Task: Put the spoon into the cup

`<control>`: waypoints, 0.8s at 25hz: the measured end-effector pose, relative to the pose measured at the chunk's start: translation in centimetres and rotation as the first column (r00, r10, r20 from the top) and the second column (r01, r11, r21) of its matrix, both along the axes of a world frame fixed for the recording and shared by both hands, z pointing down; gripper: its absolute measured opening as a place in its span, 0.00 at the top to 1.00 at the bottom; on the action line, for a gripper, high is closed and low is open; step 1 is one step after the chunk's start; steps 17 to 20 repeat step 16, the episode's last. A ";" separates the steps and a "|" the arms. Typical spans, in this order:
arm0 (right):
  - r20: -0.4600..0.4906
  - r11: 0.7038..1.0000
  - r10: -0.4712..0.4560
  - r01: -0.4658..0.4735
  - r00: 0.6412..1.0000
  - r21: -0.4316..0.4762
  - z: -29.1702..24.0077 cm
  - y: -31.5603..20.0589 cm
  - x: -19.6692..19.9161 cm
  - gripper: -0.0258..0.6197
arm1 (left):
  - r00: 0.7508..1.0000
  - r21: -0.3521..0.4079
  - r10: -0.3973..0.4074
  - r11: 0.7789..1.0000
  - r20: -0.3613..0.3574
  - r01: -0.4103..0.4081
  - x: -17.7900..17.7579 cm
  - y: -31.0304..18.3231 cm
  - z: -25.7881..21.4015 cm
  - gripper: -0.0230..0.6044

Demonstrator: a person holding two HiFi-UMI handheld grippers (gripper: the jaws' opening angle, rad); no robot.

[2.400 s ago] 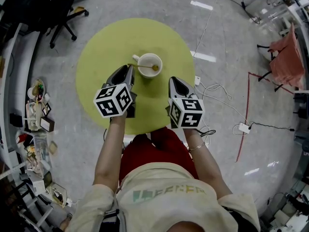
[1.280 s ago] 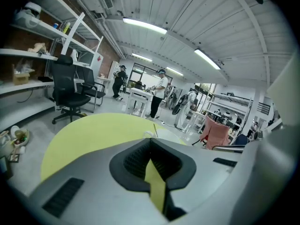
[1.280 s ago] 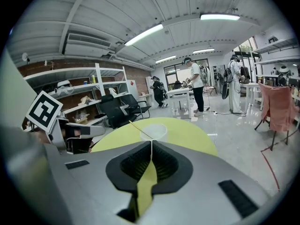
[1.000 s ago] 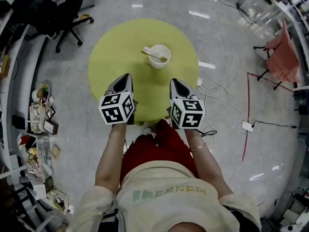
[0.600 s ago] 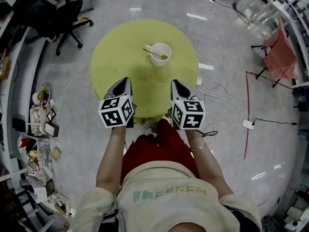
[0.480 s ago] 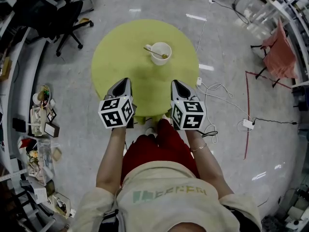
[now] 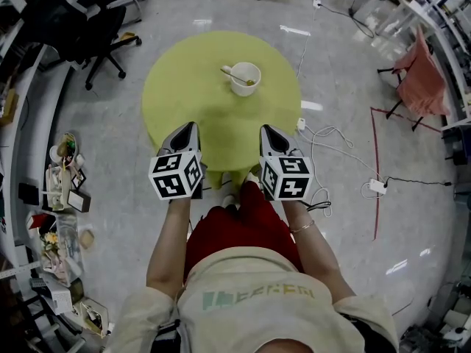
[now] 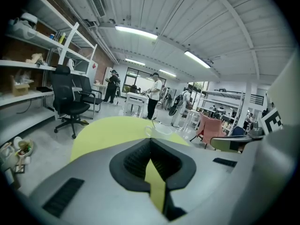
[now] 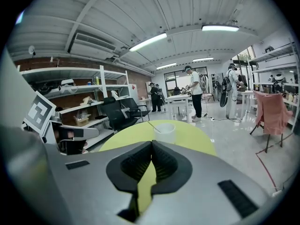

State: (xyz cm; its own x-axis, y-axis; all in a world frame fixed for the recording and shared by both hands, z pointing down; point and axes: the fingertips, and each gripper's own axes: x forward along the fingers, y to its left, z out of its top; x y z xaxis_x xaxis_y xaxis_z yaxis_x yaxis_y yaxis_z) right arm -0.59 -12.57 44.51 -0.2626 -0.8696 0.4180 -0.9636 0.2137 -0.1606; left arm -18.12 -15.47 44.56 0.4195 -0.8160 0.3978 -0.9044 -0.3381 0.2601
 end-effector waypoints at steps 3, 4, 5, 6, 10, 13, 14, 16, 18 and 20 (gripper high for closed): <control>-0.002 1.000 0.006 -0.006 1.000 0.004 -0.1 0.8 -0.4 0.91 | 1.000 0.007 0.005 1.000 -0.006 -0.005 -0.3 0.6 -0.3 0.93; -0.004 1.000 0.005 -0.005 1.000 0.004 -0.1 1.2 -0.5 0.91 | 1.000 0.008 0.005 1.000 -0.008 -0.005 -0.4 0.9 -0.3 0.93; -0.006 1.000 0.004 -0.003 1.000 0.005 -0.1 1.6 -0.6 0.90 | 1.000 0.008 0.005 1.000 -0.009 -0.005 -0.5 1.2 -0.3 0.93; -0.007 1.000 0.001 -0.001 1.000 0.004 -0.1 2.0 -0.6 0.91 | 1.000 0.009 0.003 1.000 -0.010 -0.003 -0.5 1.6 -0.4 0.93; -0.008 1.000 0.002 -0.002 1.000 0.003 -0.2 3.2 -0.5 0.91 | 1.000 0.007 0.001 1.000 -0.013 -0.001 -0.4 2.8 -0.5 0.93; -0.006 1.000 0.000 0.000 1.000 0.006 -0.3 3.7 -0.6 0.91 | 1.000 0.001 -0.003 1.000 -0.013 0.003 -0.6 3.5 -0.5 0.93; -0.006 1.000 -0.001 0.001 1.000 0.007 -0.4 3.9 -0.6 0.91 | 1.000 0.000 -0.005 1.000 -0.013 0.005 -0.7 3.8 -0.4 0.93; -0.004 1.000 -0.004 0.004 1.000 0.009 -0.4 4.3 -0.5 0.91 | 1.000 -0.002 -0.010 1.000 -0.014 0.010 -0.7 4.3 -0.4 0.93; -0.004 1.000 -0.004 0.004 1.000 0.009 -0.4 4.3 -0.5 0.91 | 1.000 -0.002 -0.010 1.000 -0.014 0.010 -0.7 4.3 -0.4 0.93; -0.004 1.000 -0.004 0.004 1.000 0.009 -0.4 4.3 -0.5 0.91 | 1.000 -0.002 -0.010 1.000 -0.014 0.010 -0.7 4.3 -0.4 0.93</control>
